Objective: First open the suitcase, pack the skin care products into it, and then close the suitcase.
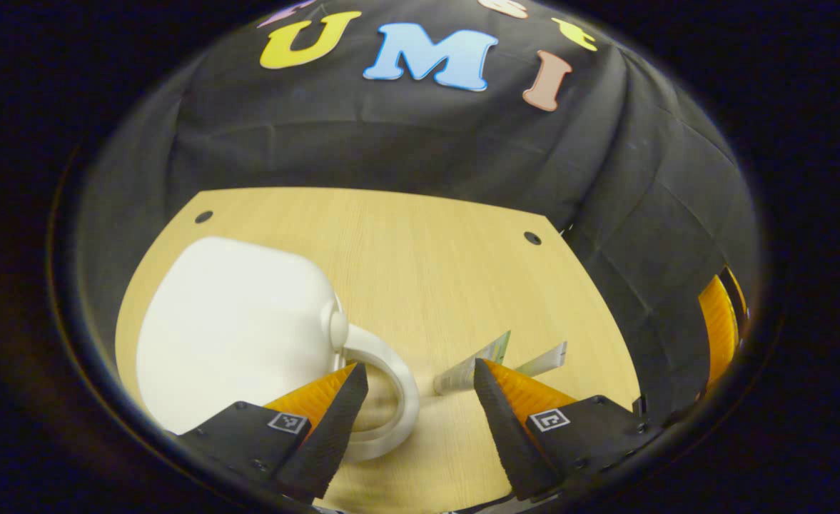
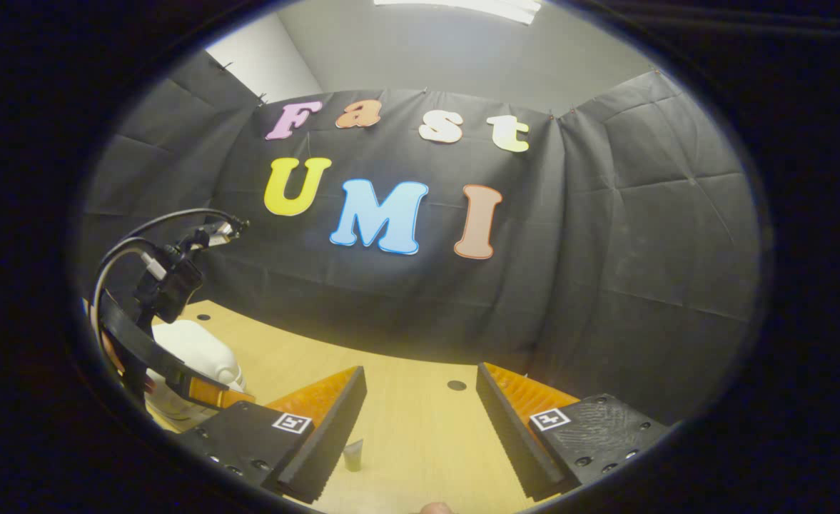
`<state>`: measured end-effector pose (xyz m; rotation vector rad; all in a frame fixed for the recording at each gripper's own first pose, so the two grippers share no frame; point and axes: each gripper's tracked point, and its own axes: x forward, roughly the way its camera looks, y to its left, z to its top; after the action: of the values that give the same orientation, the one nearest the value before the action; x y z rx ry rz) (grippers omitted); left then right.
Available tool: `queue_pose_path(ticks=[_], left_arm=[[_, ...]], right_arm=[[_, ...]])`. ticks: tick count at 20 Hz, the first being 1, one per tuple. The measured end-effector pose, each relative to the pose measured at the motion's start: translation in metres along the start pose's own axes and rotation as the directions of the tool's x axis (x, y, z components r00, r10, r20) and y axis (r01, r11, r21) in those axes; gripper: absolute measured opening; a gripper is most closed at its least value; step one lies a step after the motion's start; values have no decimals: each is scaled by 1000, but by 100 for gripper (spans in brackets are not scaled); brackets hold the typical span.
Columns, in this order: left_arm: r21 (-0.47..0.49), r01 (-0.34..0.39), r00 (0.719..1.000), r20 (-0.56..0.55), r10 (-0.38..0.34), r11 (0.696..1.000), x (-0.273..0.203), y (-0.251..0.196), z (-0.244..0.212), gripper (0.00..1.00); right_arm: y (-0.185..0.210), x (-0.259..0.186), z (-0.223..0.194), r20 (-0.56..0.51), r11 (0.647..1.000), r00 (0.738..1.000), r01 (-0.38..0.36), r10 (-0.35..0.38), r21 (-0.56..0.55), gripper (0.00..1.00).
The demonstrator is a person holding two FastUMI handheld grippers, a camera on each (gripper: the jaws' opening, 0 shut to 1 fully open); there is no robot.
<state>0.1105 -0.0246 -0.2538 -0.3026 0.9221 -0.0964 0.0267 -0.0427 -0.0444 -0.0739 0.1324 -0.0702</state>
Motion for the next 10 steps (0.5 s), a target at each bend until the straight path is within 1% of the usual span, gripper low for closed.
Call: queue_pose_path(ticks=[2, 3, 5, 6, 7, 8, 9, 10], left_arm=[[7, -11, 998, -55, 11, 1000, 12, 7, -8, 95], [6, -18, 996, -84, 18, 1000, 16, 9, -13, 92], [-17, -16, 989, -148, 13, 1000, 21, 11, -23, 91], [-30, -7, 986, -169, 1, 1000, 25, 9, -29, 88], [-38, -7, 981, -194, 0, 999, 28, 8, -33, 71], [-49, 1, 978, -209, -11, 999, 31, 5, -36, 77], [-57, -5, 974, -226, -8, 998, 36, 4, -40, 65], [-68, 4, 970, -242, -21, 998, 38, 2, -44, 70]], right_arm=[[2, 3, -3, -10, 1000, 1000, -13, 13, 4, 94], [3, 3, -3, -13, 1000, 1000, -18, 18, 5, 94], [3, 4, 0, -3, 1000, 1000, -24, 24, 5, 94], [4, 6, 2, 2, 1000, 1000, -27, 27, 5, 94], [4, 5, 3, 5, 1000, 1000, -31, 31, 4, 94], [5, 6, 4, 8, 999, 999, -35, 35, 4, 94], [6, 6, 5, 11, 999, 999, -38, 38, 2, 94], [5, 5, 6, 15, 999, 999, -41, 41, -1, 94]])
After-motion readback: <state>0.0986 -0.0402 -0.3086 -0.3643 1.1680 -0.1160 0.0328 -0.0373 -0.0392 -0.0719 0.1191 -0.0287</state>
